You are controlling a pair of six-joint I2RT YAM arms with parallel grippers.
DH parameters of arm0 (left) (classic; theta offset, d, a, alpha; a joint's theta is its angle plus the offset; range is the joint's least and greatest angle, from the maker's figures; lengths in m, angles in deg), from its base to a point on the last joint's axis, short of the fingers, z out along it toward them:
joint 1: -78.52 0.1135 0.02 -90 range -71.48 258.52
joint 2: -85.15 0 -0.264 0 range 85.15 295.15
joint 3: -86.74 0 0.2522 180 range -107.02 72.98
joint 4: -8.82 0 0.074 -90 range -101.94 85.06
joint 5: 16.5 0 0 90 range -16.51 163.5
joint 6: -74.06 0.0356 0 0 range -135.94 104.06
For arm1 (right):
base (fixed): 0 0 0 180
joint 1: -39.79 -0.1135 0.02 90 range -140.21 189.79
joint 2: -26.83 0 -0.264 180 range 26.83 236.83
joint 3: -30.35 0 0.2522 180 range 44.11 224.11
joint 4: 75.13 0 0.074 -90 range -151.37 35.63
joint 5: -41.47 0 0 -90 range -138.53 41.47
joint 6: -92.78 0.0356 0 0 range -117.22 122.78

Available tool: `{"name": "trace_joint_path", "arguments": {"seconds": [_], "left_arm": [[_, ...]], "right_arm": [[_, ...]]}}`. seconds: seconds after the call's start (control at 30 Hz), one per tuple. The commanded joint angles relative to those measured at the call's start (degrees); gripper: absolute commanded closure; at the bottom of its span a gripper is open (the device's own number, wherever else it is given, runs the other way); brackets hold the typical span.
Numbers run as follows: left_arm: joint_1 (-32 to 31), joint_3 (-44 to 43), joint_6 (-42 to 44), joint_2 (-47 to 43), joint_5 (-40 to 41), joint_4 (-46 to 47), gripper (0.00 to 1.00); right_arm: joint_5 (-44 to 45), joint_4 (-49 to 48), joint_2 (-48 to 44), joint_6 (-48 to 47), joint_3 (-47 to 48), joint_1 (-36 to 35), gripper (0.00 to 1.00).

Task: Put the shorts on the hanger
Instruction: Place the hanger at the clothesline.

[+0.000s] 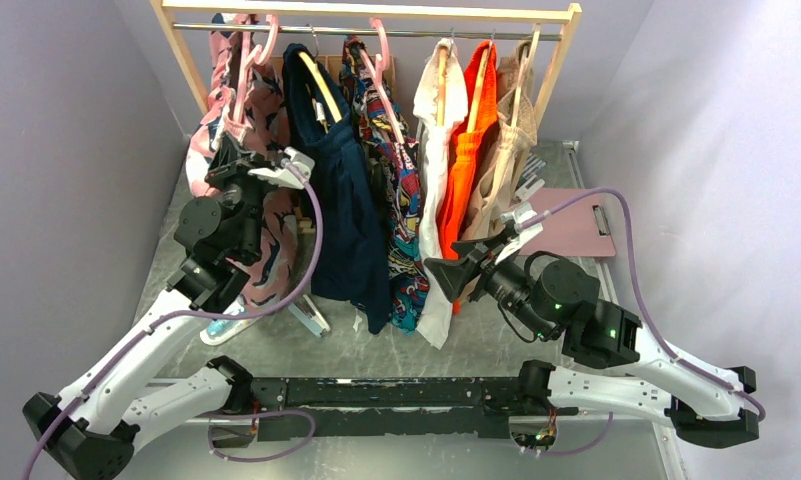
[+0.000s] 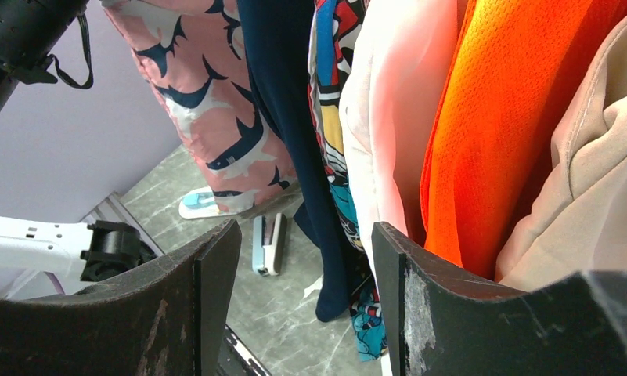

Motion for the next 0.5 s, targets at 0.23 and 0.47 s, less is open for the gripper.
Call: {"name": "trace_joint_path", "arguments": {"seconds": [0.23, 0.47], "left_arm": [[4.83, -1.2, -19.53, -1.32, -2.78, -0.72, 0.93], [4.84, -5.48, -37.33, -1.93, -2.85, -13.4, 0.93]], "right_arm": [[-0.26, 0.03, -0.16, 0.86, 1.09, -0.06, 0.34], [-0.42, -0.08, -0.01, 1.04, 1.25, 0.04, 0.34]]}}
